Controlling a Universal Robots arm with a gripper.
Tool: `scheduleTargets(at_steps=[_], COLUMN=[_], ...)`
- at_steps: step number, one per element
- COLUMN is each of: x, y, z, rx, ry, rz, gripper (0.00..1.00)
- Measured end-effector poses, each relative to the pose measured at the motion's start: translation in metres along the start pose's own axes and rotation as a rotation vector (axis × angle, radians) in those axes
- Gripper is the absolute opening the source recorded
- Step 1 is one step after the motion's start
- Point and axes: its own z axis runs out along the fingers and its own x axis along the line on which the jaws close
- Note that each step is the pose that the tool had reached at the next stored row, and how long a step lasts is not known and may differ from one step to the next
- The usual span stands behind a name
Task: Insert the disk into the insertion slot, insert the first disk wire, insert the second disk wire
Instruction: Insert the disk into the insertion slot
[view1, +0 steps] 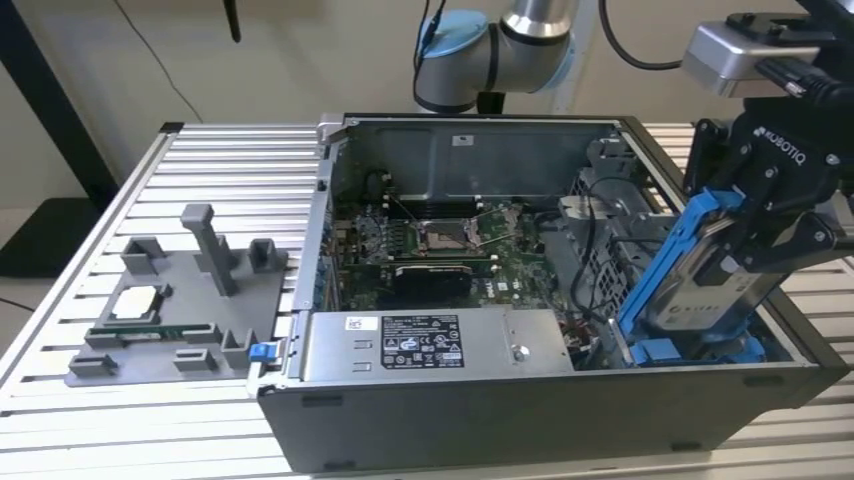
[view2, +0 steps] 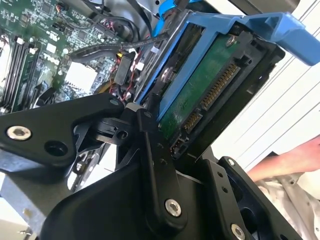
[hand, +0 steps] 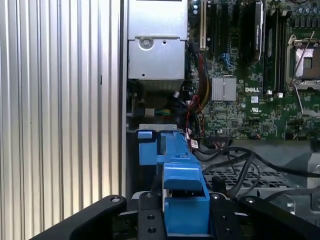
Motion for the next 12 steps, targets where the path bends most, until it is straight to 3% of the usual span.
scheduleTargets(at_steps=[12], x=[0.0], y=[-0.0008], z=[0.0198], rx=[0.0], ry=[-0.0014], rz=[0.0], gripper=[0.0])
